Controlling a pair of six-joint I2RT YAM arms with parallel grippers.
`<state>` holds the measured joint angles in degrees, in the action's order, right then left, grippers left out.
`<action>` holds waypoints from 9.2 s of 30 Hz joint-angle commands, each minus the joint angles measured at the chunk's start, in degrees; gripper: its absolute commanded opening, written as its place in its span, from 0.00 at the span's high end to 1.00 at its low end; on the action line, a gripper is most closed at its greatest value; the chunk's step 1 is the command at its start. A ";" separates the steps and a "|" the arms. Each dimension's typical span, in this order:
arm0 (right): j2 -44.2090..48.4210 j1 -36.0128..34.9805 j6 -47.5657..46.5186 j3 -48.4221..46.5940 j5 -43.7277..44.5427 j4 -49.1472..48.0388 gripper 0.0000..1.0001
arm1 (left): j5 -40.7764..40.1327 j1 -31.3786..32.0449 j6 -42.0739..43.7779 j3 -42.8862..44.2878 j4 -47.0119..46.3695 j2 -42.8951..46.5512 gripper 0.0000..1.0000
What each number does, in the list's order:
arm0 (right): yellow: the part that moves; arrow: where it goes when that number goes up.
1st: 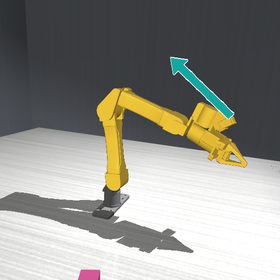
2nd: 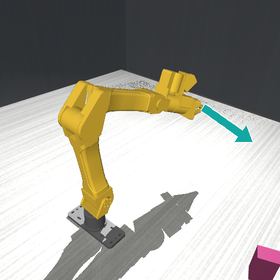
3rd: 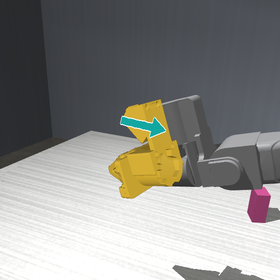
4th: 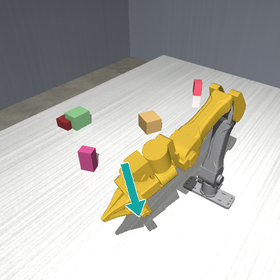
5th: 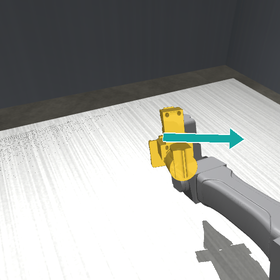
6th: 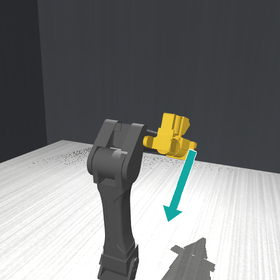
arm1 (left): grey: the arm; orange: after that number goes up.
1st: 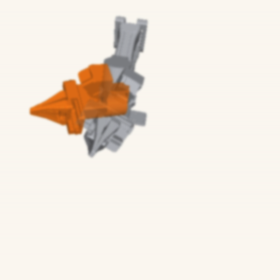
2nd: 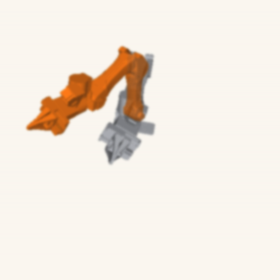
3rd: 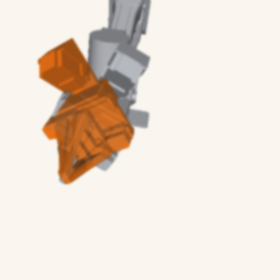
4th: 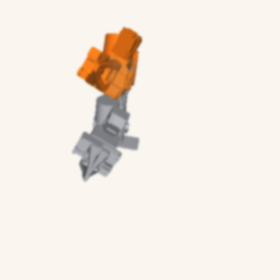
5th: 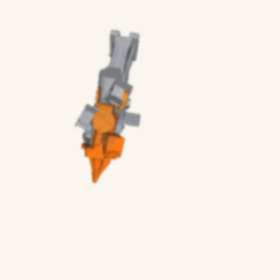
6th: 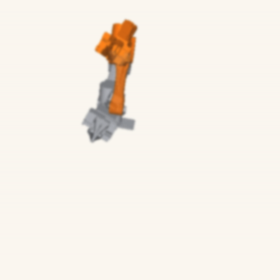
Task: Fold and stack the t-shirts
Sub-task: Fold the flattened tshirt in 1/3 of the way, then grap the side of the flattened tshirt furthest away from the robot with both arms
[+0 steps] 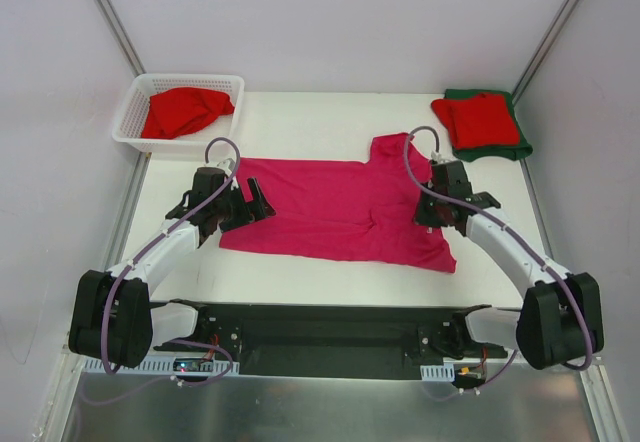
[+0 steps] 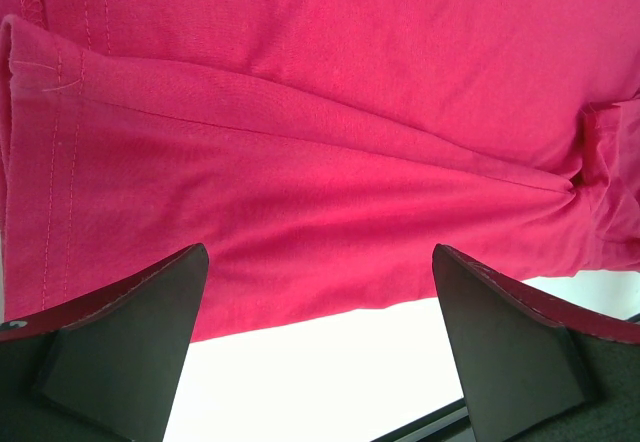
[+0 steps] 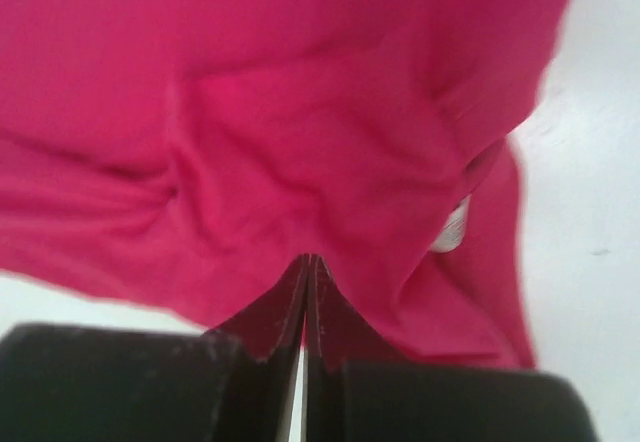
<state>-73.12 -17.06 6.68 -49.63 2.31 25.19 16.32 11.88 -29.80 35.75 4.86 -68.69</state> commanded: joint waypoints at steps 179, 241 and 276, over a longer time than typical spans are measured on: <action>-49.04 9.41 -20.57 -74.30 -8.13 16.99 0.02 | 5.39 -0.54 0.36 3.80 -3.63 -1.89 0.05; -59.24 11.26 -14.85 -69.47 -12.58 7.95 0.11 | -22.82 1.39 21.10 31.84 -4.69 -32.65 0.05; -61.61 13.45 -13.18 -70.87 -15.58 7.33 0.48 | -21.94 1.74 20.84 31.75 -4.69 -32.74 0.06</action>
<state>-133.93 -4.05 -7.31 -117.05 -14.15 32.38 -5.19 13.19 -9.56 66.19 0.43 -101.73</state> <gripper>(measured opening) 0.520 0.938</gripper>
